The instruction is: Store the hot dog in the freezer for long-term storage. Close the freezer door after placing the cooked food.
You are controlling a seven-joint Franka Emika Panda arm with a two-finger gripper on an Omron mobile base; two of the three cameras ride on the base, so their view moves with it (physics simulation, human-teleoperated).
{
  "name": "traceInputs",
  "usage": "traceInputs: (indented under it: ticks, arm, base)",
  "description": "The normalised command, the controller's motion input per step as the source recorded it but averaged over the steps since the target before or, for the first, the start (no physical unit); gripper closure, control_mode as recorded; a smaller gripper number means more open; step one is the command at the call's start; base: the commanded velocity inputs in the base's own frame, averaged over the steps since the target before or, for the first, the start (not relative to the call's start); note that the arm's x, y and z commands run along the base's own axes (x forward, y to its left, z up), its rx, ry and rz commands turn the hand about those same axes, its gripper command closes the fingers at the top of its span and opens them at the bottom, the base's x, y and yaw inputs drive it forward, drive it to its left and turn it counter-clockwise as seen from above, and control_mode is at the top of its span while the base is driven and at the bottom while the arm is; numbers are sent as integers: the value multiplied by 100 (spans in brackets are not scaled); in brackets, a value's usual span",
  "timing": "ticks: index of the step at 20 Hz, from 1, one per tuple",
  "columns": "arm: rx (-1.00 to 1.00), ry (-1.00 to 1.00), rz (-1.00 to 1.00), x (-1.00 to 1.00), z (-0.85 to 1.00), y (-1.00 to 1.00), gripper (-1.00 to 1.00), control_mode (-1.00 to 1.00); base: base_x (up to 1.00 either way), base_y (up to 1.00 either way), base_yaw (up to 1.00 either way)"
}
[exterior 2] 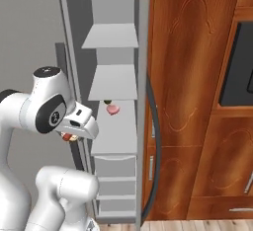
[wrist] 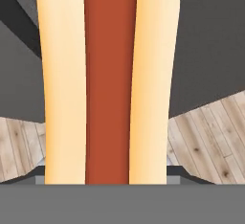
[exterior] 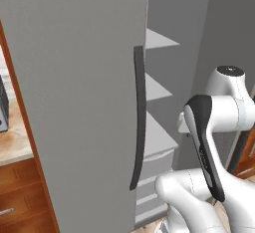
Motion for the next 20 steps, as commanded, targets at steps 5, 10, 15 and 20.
traceInputs:
  ticks: [5, 10, 15, 20]
  arm:
    - [0, 0, 0, 0, 0, 0, 100, 100]
    - [0, 0, 0, 0, 0, 0, 100, 100]
    - [0, 0, 0, 0, 0, 0, 100, 100]
    - [0, 0, 0, 0, 0, 0, 100, 100]
  base:
    - [52, 0, -6]
    - [30, -17, 0]
    - [17, -29, 0]
    - [8, -24, 0]
